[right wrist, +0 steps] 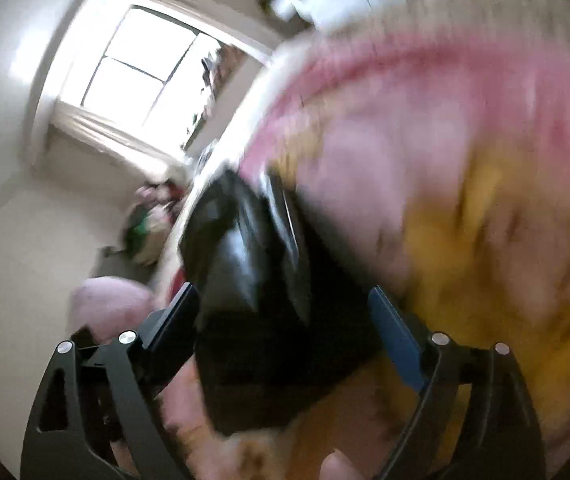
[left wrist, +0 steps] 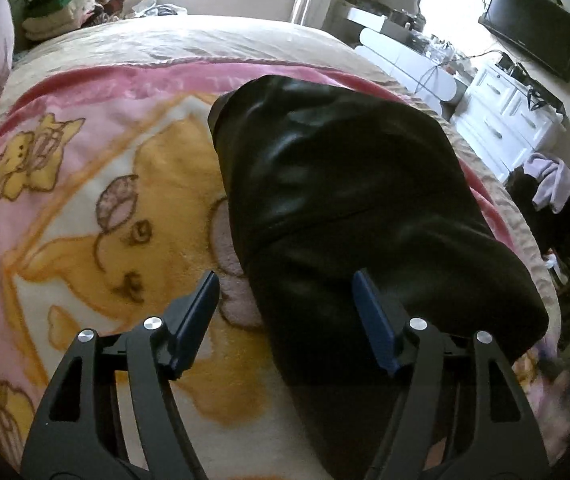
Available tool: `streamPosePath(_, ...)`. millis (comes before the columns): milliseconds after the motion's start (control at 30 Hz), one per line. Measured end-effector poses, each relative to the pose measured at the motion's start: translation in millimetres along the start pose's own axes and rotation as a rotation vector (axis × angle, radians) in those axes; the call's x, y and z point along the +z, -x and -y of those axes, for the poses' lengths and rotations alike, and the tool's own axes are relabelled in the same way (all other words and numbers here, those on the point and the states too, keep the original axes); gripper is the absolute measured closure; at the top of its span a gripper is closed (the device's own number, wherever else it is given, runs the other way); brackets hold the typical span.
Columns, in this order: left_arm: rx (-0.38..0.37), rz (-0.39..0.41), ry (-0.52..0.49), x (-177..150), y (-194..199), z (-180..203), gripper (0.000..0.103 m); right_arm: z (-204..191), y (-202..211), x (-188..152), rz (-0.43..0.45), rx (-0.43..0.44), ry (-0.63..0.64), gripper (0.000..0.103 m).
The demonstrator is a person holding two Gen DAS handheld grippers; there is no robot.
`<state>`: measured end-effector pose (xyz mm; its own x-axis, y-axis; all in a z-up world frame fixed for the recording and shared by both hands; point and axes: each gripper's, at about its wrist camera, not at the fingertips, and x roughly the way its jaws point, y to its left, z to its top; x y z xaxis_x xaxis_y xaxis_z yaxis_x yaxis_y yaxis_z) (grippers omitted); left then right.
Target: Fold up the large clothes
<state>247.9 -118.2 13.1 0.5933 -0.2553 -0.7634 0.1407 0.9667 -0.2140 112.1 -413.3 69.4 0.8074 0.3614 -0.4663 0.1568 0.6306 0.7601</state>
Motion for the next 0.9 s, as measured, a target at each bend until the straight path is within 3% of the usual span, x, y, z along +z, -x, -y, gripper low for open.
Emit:
streamPosePath(67,0.007,0.006,-0.016,-2,-1,-1,0.043,-36,4,21,0.043,-0.006,0.158,0.023)
streamPosePath(133,0.014,0.009,-0.028,-3,-1,0,0.043,-78,-17,37,-0.011,0.004,0.332,0.036)
streamPosePath(167,0.016,0.009,-0.03,-2,-2,1,0.043,-95,-26,37,-0.029,-0.01,0.404,0.049)
streamPosePath(200,0.015,0.008,-0.032,-2,-2,2,0.043,-113,-41,37,-0.058,-0.029,0.482,0.056)
streamPosePath(367,0.012,-0.001,-0.051,1,-3,3,0.043,-151,-120,41,-0.216,-0.144,0.687,0.051)
streamPosePath(633,-0.003,-0.002,-0.079,1,-5,3,0.043,-130,-202,34,-0.405,-0.307,0.758,0.051)
streamPosePath(767,-0.025,-0.015,-0.092,1,-13,5,0.041,-104,-236,35,-0.51,-0.38,0.692,0.051)
streamPosePath(900,-0.025,-0.026,-0.099,2,-22,8,0.041,-79,-252,37,-0.57,-0.367,0.602,0.05)
